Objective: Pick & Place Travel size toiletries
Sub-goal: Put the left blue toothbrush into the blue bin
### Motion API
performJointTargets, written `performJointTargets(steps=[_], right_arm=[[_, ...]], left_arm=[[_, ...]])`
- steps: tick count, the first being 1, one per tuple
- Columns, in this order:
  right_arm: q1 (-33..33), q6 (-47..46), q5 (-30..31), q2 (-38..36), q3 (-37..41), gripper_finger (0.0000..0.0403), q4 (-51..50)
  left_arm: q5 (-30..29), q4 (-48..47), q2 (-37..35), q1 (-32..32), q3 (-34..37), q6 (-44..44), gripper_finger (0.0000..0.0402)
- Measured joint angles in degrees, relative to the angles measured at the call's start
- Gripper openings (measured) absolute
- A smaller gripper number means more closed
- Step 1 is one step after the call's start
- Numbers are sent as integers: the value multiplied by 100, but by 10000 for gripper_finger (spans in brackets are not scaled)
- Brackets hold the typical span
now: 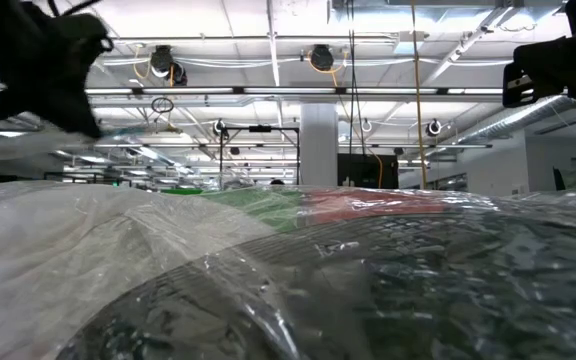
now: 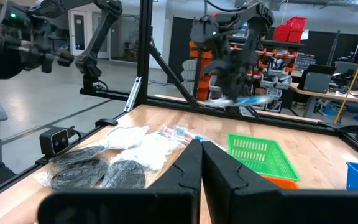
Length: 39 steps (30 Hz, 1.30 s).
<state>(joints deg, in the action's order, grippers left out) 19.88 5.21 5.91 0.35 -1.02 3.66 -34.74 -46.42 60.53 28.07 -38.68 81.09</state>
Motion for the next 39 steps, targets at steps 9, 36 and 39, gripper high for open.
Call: performJointTargets(steps=[9,36,39], right_arm=[[-1,0,0,0,1,0,0],[-1,-1,1,-1,0,0,0],[-2,0,0,0,1,0,0]], left_arm=[[-1847,1839,-692,-1045,-2,-2174,13],[3130,8342,3303,-6501,-710,-5044,6],[3329,8346,3934,-6504,-1169,-5058,9]])
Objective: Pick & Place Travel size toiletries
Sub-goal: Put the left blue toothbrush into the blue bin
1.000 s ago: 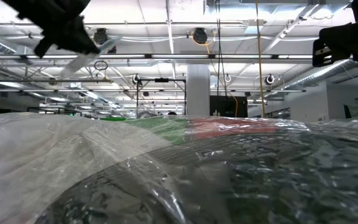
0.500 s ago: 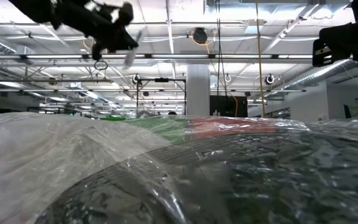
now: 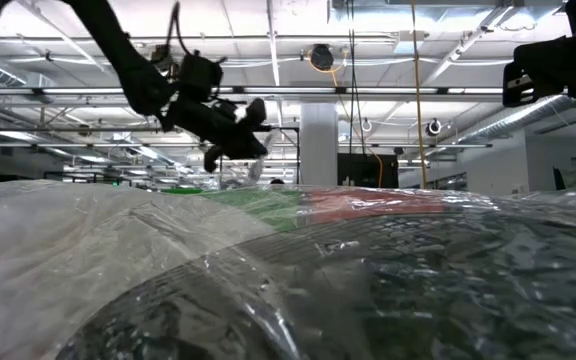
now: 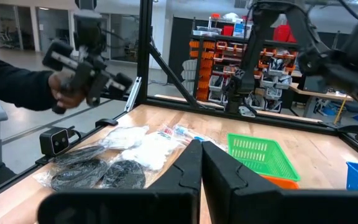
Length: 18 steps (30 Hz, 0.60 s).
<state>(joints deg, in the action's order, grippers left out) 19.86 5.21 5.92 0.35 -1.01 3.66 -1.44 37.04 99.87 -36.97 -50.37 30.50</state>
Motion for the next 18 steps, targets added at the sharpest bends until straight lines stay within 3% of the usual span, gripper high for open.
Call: performJointTargets(steps=[6,12,18], right_arm=[[-1,0,-1,1,-1,0,0],[-1,0,0,1,-1,0,0],[-1,0,0,1,0,0,0]], left_arm=[[-52,-194,734,24,-570,-9,6],[-509,-1207,785,24,-650,84,11],[-460,-1604,785,112,-650,115,10]])
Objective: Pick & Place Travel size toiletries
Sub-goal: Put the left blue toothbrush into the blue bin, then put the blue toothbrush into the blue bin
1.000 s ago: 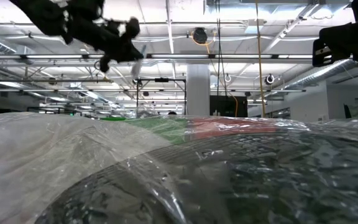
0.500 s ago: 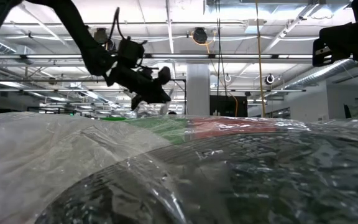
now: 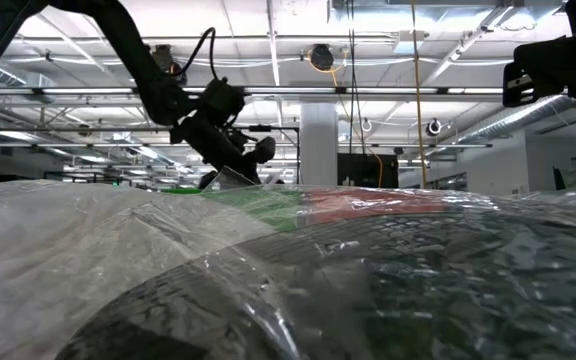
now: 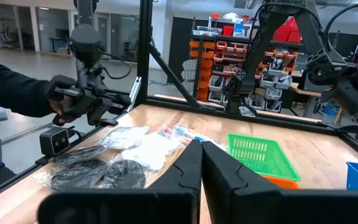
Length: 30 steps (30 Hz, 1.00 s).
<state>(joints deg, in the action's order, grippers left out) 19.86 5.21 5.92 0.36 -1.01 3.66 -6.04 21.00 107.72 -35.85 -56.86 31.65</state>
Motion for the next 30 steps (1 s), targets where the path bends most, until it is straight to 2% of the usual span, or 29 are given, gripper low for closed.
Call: performJointTargets(steps=[18,22,27,30], right_arm=[[1,0,0,-1,1,0,0],[0,0,0,0,0,0,0],[0,0,1,0,1,0,0],[1,0,0,0,0,0,0]], left_arm=[[304,-86,-4,184,0,128,31],[328,-84,-4,190,1,156,72],[329,-136,-4,185,0,218,153],[556,-87,-28,185,2,89,197]])
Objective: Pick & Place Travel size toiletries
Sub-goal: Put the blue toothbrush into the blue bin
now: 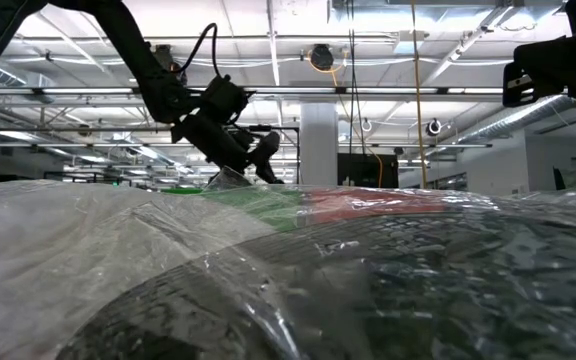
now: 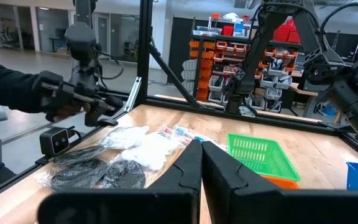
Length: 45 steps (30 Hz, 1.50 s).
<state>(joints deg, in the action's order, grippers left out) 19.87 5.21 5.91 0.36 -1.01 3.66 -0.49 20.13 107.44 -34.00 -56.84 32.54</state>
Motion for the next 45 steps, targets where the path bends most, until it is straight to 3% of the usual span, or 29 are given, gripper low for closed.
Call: performJointTargets(steps=[7,12,17,21,24,28,33,38,45], right_arm=[[-1,0,1,-1,0,0,0],[-1,0,1,-1,-1,0,0],[-1,0,0,0,-1,0,0],[-1,0,2,-1,1,0,0],[-1,0,1,-2,1,0,0],[1,0,2,0,-1,0,0],[-1,0,7,-1,-1,0,37],[-1,0,7,0,0,0,58],[-1,0,7,-2,-1,0,79]], left_arm=[[813,-318,-861,23,2,-1101,242],[983,-2087,-2027,446,2,-1986,235],[976,-4311,-2916,1394,0,-2476,223],[850,-5629,-3146,2476,0,-1774,219],[242,-6302,-3114,3440,7,-1002,220],[-528,-6602,-2933,4555,9,420,217],[-1024,-6620,-2697,5585,9,2257,212],[-1587,-6784,-2269,6074,9,3601,202],[-930,-6760,-1495,5925,9,3912,186]])
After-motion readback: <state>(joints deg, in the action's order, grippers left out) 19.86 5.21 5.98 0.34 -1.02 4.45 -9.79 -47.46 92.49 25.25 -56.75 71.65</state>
